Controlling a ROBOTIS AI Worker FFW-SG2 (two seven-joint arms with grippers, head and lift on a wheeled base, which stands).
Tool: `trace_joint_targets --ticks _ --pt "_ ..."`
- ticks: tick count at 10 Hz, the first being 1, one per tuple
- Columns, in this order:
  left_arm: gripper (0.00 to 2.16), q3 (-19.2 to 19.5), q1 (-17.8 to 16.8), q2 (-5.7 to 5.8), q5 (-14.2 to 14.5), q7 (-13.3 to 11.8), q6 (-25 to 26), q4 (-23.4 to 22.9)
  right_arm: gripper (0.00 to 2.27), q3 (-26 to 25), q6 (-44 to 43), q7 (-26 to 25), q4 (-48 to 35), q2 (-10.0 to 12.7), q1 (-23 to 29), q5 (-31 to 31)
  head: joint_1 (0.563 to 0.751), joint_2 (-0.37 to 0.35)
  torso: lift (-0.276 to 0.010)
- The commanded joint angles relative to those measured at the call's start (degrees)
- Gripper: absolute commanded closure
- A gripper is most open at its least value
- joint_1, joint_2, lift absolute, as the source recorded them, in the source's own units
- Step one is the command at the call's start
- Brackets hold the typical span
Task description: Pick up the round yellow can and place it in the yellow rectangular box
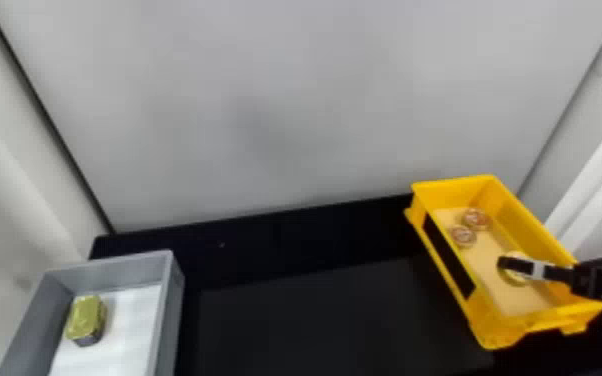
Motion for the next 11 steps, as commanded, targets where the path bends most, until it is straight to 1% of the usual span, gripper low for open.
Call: trace_joint_targets --ticks 1,5,7,10,11 --pt "0.31 -0.5 -0.37 -0.34 -0.04 0.0 -0.25 0.3 0.72 1.18 -4.02 -1.95 6.06 -1.33 -0.97 -7.71 0.74 0.018 0.0" --pt "0.31 -0.94 -0.81 -0.43 -0.04 0.0 -0.34 0.39 0.72 0.66 -5.07 -2.91 8.78 -1.94 -1.67 -7.71 0.74 0.018 0.0" --pt "0.31 -1.03 -0.81 -0.61 -0.04 -0.09 -0.6 0.39 0.72 0.66 -5.42 -2.91 10.54 -1.68 -1.67 -8.23 0.74 0.018 0.0" --pt "0.31 -1.21 -0.73 -0.7 -0.04 -0.09 -0.69 0.56 0.32 1.18 -6.3 -4.67 10.89 -1.5 -1.67 -9.9 0.74 0.018 0.0" --pt "0.31 -1.12 -0.73 -0.7 -0.04 -0.09 -0.78 0.56 0.11 1.8 -6.74 -5.46 10.89 -1.59 -1.85 -10.69 0.74 0.018 0.0"
